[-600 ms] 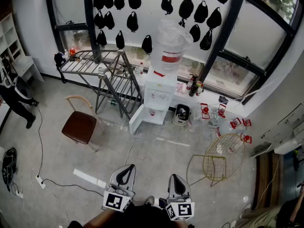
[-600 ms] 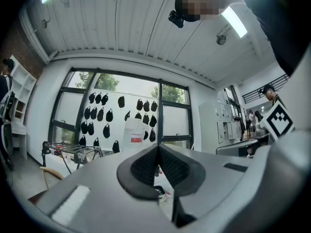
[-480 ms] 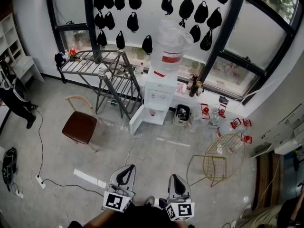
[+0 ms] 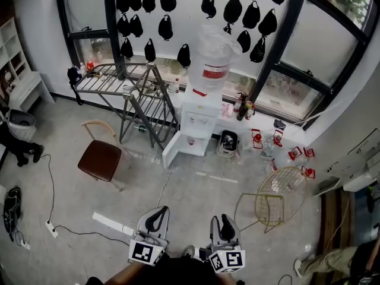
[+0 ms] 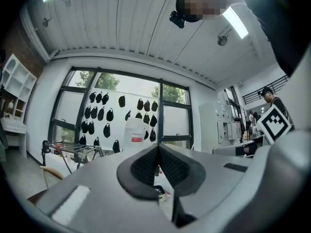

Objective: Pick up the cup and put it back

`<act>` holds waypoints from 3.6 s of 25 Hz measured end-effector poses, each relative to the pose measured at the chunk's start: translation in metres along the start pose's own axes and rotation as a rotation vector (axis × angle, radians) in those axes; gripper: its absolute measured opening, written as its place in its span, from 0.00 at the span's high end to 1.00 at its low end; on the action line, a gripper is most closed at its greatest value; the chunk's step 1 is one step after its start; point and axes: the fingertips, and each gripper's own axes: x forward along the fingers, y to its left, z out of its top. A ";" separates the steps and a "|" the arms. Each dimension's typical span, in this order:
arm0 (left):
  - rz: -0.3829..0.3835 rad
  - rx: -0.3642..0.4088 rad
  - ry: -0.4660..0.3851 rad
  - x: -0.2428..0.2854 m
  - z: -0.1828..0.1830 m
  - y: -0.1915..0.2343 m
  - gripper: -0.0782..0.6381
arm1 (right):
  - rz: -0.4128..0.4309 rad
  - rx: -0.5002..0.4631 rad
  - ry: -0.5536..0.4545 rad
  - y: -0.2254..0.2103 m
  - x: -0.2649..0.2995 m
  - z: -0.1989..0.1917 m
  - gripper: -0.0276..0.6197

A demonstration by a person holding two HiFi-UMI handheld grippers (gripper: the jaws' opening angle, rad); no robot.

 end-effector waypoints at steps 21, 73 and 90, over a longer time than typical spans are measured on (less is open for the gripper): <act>-0.020 -0.049 0.062 0.038 -0.039 0.050 0.88 | 0.027 -0.028 0.063 0.009 0.078 -0.026 0.65; 0.134 -0.070 0.048 0.490 -0.599 0.282 0.88 | 0.281 -0.182 0.244 -0.305 0.727 -0.648 0.64; 0.099 -0.025 -0.017 0.520 -0.695 0.316 0.88 | 0.126 -0.157 0.292 -0.373 0.863 -0.799 0.55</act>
